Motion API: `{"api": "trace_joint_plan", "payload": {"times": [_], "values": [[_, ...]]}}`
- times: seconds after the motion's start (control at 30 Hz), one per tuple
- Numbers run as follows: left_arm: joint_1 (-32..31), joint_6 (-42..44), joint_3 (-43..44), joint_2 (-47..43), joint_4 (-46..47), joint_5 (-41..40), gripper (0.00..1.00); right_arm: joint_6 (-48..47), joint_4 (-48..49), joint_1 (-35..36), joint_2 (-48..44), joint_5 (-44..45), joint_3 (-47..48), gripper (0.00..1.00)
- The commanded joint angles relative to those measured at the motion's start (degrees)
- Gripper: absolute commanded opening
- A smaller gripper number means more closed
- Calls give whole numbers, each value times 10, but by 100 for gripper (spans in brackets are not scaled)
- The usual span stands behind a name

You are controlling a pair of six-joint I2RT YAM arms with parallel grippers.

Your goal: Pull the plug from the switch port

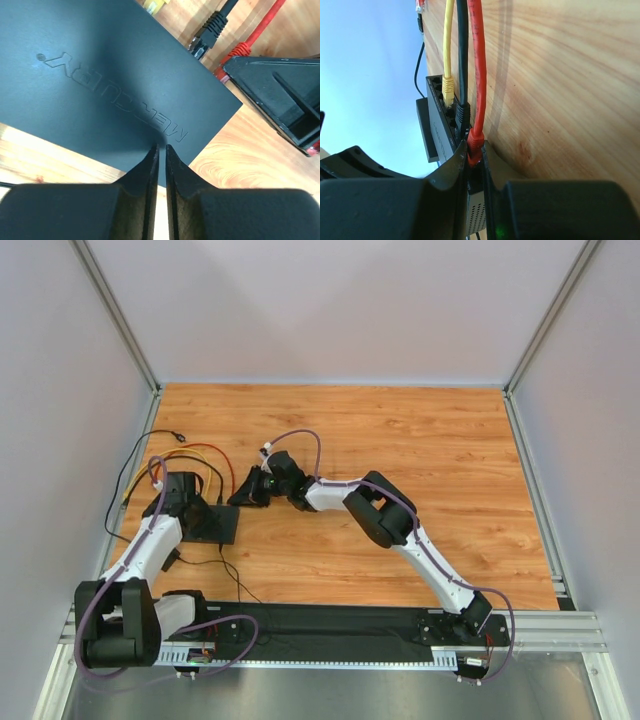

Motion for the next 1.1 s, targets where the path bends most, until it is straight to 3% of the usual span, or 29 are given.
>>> {"api": "trace_joint_plan", "payload": {"times": [0.0,0.17,0.37,1.07], "values": [[0,17,7,18,17,17,16,-34,-34,-7,-13,-19,15,12],[0,13,2,34,20,23,11,-40,-32,-9,-20,-41,14,28],[0,10,-10,38,22,19,7,-49,-40,-10,-22,-58,15,34],[0,3,-9,72,20,36,0,-55,-97,-3,38,-77,96,19]]}}
